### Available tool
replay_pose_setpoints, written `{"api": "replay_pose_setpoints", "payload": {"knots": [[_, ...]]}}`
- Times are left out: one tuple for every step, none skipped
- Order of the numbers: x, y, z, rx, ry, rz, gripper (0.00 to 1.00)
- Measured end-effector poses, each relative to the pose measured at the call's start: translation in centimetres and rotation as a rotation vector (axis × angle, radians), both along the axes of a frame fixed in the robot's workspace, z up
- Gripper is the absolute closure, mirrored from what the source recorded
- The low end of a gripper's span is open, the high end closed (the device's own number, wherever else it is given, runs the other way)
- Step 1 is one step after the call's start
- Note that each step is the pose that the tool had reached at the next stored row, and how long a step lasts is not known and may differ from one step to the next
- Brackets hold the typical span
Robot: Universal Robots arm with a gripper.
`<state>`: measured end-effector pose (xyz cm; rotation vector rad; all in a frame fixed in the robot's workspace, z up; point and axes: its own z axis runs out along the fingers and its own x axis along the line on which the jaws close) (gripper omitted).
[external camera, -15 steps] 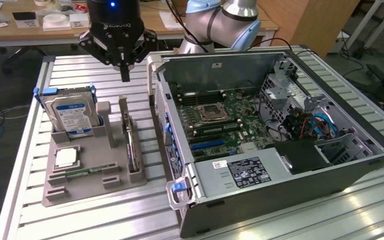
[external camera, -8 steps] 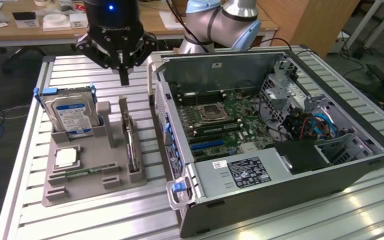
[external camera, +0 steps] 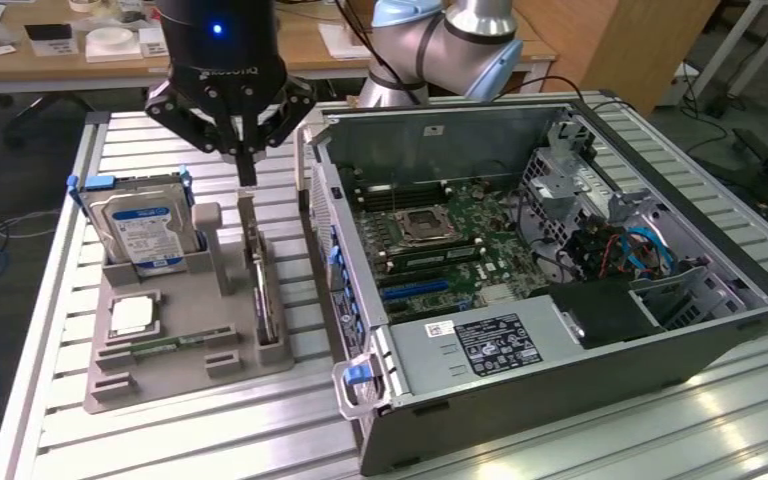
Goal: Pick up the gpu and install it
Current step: 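Reach for the gpu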
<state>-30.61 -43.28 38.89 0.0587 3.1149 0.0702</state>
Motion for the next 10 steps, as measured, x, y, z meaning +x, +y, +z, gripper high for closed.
{"api": "replay_pose_setpoints", "payload": {"knots": [[-0.01,-0.21,0.0,0.0,-0.0001,0.0,0.89],[-0.02,-0.39,0.0,0.0,0.0,0.0,0.89],[-0.03,-0.48,0.0,0.0,0.0,0.0,0.89],[-0.04,-0.55,-0.01,0.0001,0.0,0.0,0.89],[-0.09,-0.61,-0.01,0.0,0.0,0.0,0.89],[-0.18,-0.68,-0.01,0.0,-0.0001,0.0,0.89],[-0.3,-0.76,-0.02,0.0,-0.0001,0.0,0.89],[-0.43,-0.82,-0.03,0.0,-0.0002,0.0,0.89],[-0.54,-0.87,-0.03,0.0,-0.0001,0.0,0.89],[-0.63,-0.92,-0.04,0.0,-0.0001,0.0,0.89]]}}
